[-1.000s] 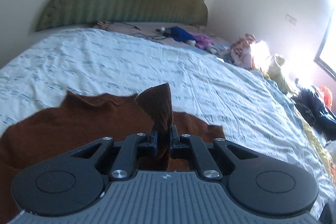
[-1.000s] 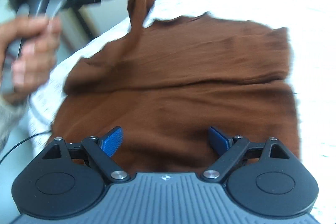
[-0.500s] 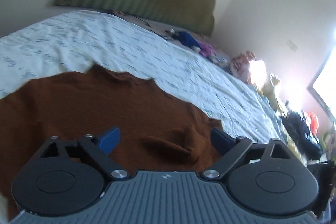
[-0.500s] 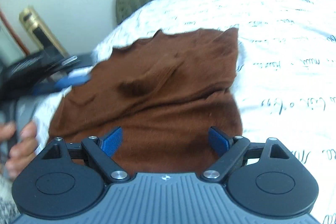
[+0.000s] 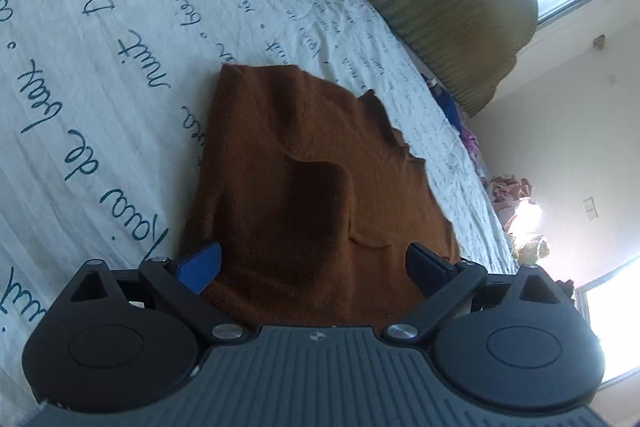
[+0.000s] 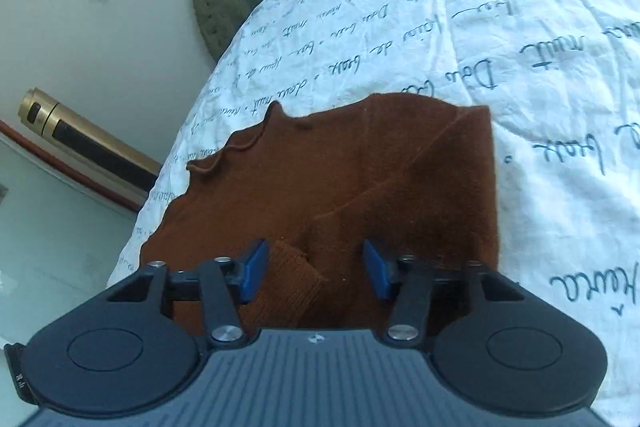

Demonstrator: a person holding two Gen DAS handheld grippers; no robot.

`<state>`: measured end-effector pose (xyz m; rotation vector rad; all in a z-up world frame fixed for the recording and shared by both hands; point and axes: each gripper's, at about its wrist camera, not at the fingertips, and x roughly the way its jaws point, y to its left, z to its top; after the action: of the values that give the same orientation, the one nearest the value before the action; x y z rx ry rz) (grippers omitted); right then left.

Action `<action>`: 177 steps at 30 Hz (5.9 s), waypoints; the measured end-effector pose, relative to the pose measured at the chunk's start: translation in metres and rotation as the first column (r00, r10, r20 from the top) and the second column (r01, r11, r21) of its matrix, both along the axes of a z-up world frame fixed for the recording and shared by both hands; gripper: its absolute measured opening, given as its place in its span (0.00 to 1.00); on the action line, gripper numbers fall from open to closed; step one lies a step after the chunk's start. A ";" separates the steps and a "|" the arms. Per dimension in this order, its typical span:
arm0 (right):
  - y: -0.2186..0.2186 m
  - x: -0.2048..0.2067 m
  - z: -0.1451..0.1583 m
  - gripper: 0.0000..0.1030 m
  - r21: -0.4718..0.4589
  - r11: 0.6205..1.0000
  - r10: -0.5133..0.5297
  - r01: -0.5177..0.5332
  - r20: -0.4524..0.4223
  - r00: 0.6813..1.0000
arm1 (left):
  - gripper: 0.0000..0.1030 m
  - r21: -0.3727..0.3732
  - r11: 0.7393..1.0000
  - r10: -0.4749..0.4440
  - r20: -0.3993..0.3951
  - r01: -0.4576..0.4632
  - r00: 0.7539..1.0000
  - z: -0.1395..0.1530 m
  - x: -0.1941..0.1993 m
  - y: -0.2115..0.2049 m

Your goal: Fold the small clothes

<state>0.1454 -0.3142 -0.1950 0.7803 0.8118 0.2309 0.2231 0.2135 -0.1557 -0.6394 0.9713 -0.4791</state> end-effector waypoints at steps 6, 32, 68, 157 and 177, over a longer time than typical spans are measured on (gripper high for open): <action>0.034 0.004 0.040 0.00 -0.151 0.981 0.137 -0.126 0.068 0.988 | 0.92 0.021 1.000 0.022 -0.004 -0.022 1.000 -0.001 -0.002 0.003; -0.015 -0.017 0.004 0.80 -0.137 0.989 0.066 -0.056 0.068 0.996 | 0.98 0.010 0.994 0.108 0.012 -0.108 0.994 0.031 -0.009 0.022; -0.026 -0.035 0.037 0.24 -0.201 0.979 0.040 -0.017 0.110 0.993 | 1.00 0.292 0.953 0.068 0.069 -0.086 0.995 0.006 0.013 -0.026; 0.100 -0.246 0.011 0.74 -0.637 0.540 0.647 -0.550 -0.104 0.756 | 1.00 0.472 0.821 -0.380 0.032 0.321 0.924 0.013 -0.211 -0.087; 0.012 -0.204 0.008 0.05 -0.342 0.926 0.200 -0.159 0.089 0.976 | 0.46 0.136 0.991 0.004 -0.178 0.021 0.984 -0.030 -0.177 0.038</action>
<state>-0.0590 -0.3025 -0.1872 0.3684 0.7808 0.2935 0.0460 0.2511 -0.1861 -0.5608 1.1664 -0.3631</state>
